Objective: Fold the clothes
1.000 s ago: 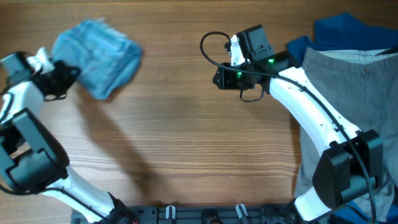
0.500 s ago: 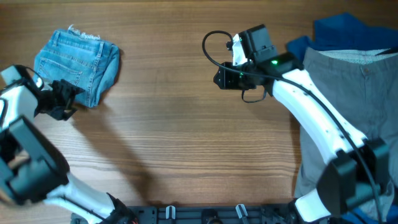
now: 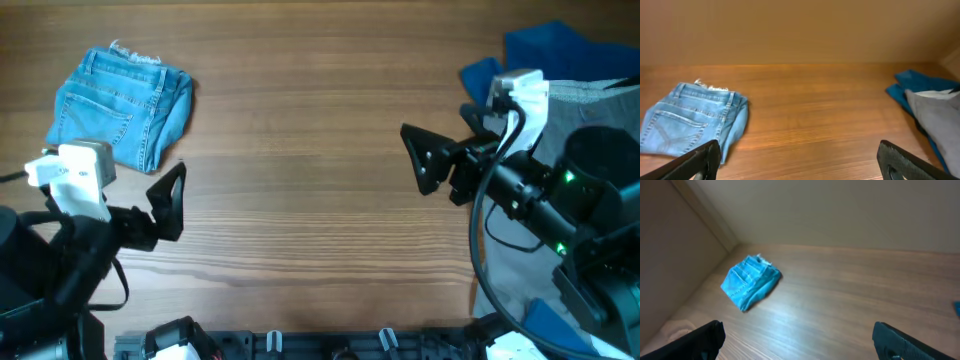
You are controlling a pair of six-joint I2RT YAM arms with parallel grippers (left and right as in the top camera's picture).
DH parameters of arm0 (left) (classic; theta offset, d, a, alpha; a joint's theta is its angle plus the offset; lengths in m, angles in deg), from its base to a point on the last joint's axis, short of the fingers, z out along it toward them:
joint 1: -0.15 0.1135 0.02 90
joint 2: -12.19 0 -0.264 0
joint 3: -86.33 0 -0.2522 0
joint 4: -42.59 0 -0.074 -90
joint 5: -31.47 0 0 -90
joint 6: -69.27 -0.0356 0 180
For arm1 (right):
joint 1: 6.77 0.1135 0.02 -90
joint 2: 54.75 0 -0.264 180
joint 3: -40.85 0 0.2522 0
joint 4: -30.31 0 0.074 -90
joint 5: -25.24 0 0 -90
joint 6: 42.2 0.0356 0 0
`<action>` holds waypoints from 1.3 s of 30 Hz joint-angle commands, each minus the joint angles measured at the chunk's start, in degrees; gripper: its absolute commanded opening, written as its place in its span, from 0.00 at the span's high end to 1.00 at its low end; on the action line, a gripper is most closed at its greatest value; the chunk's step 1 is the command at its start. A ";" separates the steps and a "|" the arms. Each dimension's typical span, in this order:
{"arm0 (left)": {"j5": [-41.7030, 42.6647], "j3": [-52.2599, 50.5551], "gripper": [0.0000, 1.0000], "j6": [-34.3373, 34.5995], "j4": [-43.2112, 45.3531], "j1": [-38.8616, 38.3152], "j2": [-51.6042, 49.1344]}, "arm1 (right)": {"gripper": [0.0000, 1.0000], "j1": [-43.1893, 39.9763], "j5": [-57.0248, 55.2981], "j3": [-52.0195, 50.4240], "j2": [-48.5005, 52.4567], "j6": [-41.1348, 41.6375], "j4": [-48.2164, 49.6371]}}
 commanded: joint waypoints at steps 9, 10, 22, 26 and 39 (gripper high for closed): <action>0.24 -0.33 0.00 -1.22 -0.17 -0.31 -0.04 | 0.00 -0.13 -4.55 0.02 8.59 1.27 -9.57; 0.24 -0.33 0.00 -1.22 -0.17 -0.31 -0.04 | 0.00 -0.11 -5.60 0.02 8.31 0.96 -8.63; 0.24 -0.33 0.00 -1.22 -0.17 -0.31 -0.04 | 0.00 -10.05 -9.27 -23.39 -19.34 -17.92 5.49; 0.24 -0.33 0.00 -1.22 -0.17 -0.31 -0.04 | 0.00 -12.24 -7.61 -47.80 -34.12 -18.53 22.10; 0.24 -0.33 0.00 -1.22 -0.17 -0.31 -0.04 | 0.00 -12.28 -5.95 -79.71 -54.38 -16.92 47.17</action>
